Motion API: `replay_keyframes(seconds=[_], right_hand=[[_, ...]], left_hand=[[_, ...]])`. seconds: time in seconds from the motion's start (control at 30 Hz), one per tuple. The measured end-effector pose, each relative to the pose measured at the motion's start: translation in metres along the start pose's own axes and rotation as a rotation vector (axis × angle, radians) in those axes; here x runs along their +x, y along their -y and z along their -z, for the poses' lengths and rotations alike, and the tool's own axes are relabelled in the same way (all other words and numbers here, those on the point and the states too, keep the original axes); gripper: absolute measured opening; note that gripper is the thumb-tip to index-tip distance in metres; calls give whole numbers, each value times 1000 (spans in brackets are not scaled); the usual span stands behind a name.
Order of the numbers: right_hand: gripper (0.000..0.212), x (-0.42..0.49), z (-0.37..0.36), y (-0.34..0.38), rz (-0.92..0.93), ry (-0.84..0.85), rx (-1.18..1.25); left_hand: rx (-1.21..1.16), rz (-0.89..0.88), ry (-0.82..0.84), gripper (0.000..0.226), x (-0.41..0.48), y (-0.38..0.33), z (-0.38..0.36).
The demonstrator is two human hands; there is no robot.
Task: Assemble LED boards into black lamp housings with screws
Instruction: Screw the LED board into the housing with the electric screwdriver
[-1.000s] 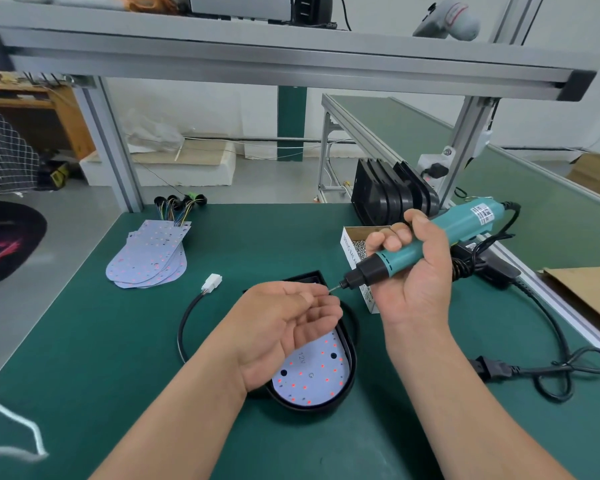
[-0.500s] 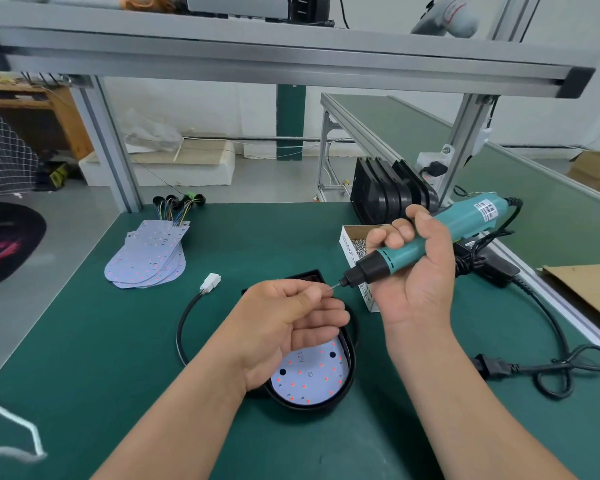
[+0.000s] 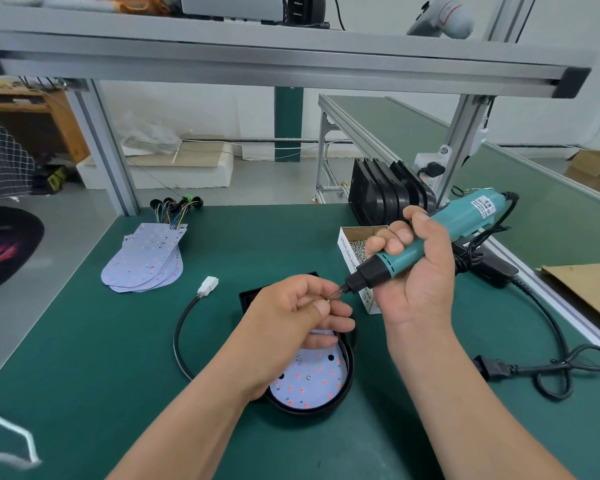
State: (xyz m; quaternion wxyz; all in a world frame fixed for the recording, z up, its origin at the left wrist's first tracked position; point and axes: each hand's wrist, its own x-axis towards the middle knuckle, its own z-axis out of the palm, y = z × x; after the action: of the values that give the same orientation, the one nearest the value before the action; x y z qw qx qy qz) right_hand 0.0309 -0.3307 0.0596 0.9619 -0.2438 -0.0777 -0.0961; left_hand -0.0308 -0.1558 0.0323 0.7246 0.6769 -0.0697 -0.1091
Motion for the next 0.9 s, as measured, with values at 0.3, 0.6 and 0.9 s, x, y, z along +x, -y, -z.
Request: replay_keyframes(seconds=[0.3,0.6,0.9], right_hand=[[3,1,2,2,-18,3,-43],[9,4,3,-2,-34,28,-163],[14,3,5,-12,-20,-94,-89]], left_hand=[[156,-43,-15,25,0,-1,-1],[477,-127,-96,36,-3,4,-3],[556,-129,-132,39,-6,1,0]])
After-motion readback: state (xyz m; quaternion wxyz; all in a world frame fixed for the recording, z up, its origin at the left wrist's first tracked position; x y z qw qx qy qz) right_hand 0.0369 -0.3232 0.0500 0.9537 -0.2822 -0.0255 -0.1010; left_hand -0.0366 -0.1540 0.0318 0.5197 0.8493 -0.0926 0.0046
